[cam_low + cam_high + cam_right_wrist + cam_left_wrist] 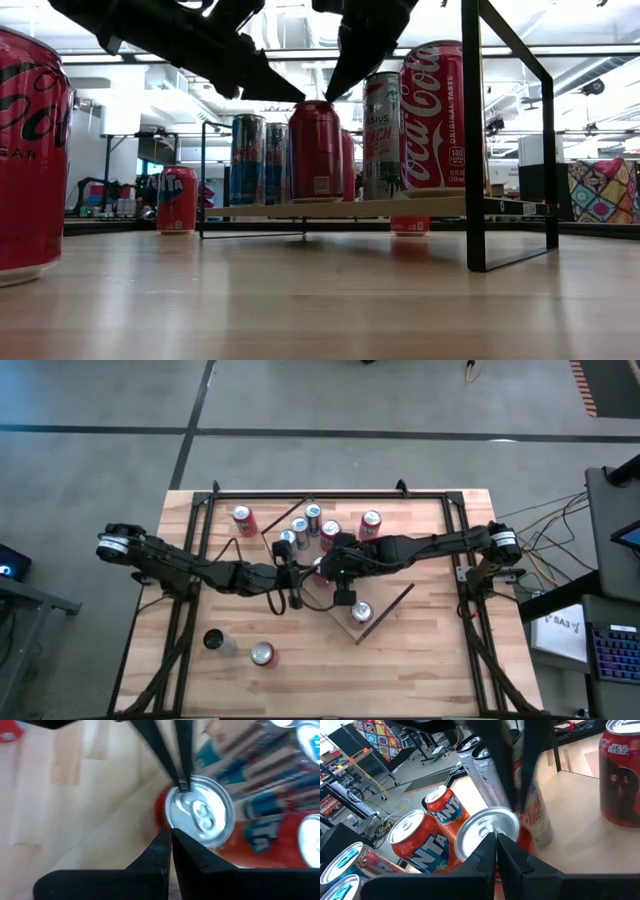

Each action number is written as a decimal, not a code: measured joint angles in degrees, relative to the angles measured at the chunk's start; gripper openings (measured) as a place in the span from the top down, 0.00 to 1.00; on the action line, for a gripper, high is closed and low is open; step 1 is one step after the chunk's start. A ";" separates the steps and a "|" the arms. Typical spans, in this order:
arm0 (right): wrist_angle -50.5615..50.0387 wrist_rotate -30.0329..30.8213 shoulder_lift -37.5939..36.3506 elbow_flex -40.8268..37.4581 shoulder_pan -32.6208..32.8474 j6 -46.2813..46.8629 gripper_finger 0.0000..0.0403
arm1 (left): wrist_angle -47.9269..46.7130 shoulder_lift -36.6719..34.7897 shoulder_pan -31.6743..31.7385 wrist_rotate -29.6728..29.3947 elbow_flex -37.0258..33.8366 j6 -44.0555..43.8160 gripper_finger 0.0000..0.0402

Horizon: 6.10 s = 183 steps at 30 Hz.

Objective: Place canned beverage on shelf
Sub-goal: Put the right soda can on the shelf

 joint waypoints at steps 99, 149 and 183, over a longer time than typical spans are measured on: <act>-4.54 -11.60 5.77 9.25 -8.30 19.00 0.98 | -2.22 -32.79 -1.22 -1.86 -8.66 22.64 1.00; -20.56 -10.15 17.17 28.76 -9.57 15.08 0.98 | -3.52 -32.74 -1.22 -1.89 -8.66 22.77 1.00; -25.48 -5.84 16.24 31.80 -9.57 16.60 0.98 | -3.50 -32.74 -1.22 -1.91 -8.66 22.77 1.00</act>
